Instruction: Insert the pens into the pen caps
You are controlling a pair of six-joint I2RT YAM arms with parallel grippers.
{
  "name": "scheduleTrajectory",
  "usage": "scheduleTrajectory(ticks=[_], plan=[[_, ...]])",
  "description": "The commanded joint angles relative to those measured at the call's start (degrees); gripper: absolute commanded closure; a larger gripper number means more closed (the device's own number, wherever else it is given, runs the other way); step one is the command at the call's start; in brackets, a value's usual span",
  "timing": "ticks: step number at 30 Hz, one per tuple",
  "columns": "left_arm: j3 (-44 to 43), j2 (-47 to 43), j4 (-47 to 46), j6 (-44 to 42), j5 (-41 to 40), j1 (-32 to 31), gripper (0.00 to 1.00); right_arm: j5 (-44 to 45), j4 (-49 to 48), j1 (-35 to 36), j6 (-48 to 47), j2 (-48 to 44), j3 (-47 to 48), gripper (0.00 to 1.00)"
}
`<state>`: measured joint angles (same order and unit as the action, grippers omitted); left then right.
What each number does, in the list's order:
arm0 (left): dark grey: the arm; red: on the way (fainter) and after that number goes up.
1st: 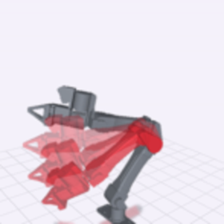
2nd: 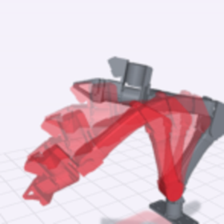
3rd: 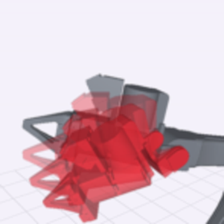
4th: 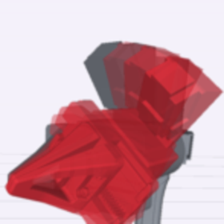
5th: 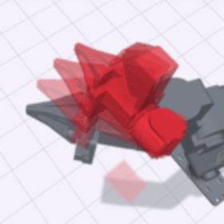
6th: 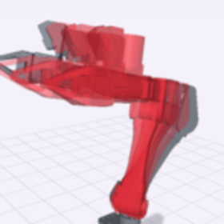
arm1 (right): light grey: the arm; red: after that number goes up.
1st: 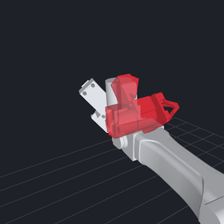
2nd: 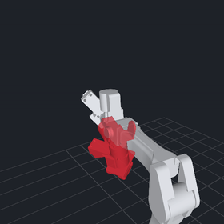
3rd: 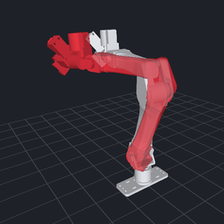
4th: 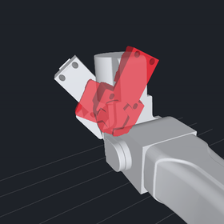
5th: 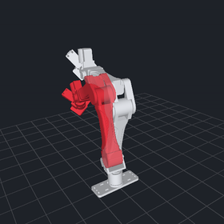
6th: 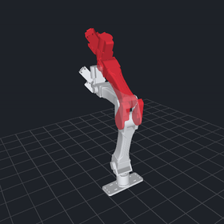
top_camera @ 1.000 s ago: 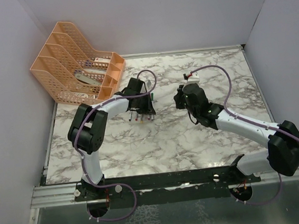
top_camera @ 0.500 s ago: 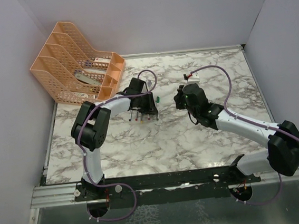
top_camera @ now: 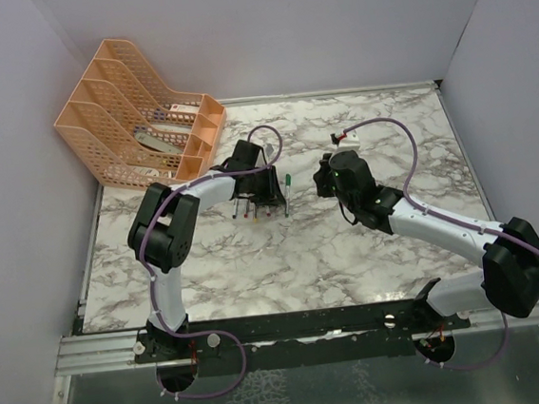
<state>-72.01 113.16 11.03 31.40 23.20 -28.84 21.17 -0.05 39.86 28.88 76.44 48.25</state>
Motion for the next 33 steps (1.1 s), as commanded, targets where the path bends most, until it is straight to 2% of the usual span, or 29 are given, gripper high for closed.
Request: scheduleTrajectory(ticks=[1, 3, 9, 12, 15, 23, 29, 30, 31, 33], plan=[[-1.0, -3.7, -1.5, 0.2, 0.0, 0.1, 0.69, 1.1, 0.0, 0.2, 0.4, -0.6, -1.0, 0.99], [-1.2, -5.8, -1.7, -0.1, -0.4, 0.1, 0.66, 2.5, -0.1, 0.1, 0.2, -1.1, -1.3, 0.96], [-1.3, -11.6, -1.1, -3.2, -4.4, 0.2, 0.6, 5.3, -0.4, -2.5, -1.0, -3.7, -2.7, 0.77], [-0.4, -14.7, -0.1, -4.7, -7.4, 1.2, 0.57, 0.8, -0.5, -9.4, 0.7, -5.8, -4.8, 0.7], [2.1, -18.1, -0.1, -5.1, -9.0, 3.6, 0.56, -4.3, -0.5, -17.5, 1.4, -8.1, -6.8, 0.67], [9.6, -27.5, 0.3, -8.5, -14.6, 12.5, 0.55, -4.5, 1.3, -27.9, -1.4, -10.5, -7.6, 0.59], [15.0, -35.1, -0.1, -9.3, -14.3, 26.0, 0.5, -11.1, 1.1, -39.6, -0.1, -12.8, -10.5, 0.56], [15.6, -35.8, 0.1, -9.5, -14.1, 28.0, 0.18, -11.9, 1.2, -41.2, -0.2, -12.9, -10.7, 0.56], [16.0, -36.5, 0.5, -10.0, -14.3, 29.4, 0.03, -12.3, 1.4, -42.5, -0.3, -12.9, -10.9, 0.56], [16.3, -37.5, 1.9, -11.3, -15.7, 31.8, 0.01, -12.5, 1.6, -44.4, -0.2, -13.1, -11.2, 0.56]])
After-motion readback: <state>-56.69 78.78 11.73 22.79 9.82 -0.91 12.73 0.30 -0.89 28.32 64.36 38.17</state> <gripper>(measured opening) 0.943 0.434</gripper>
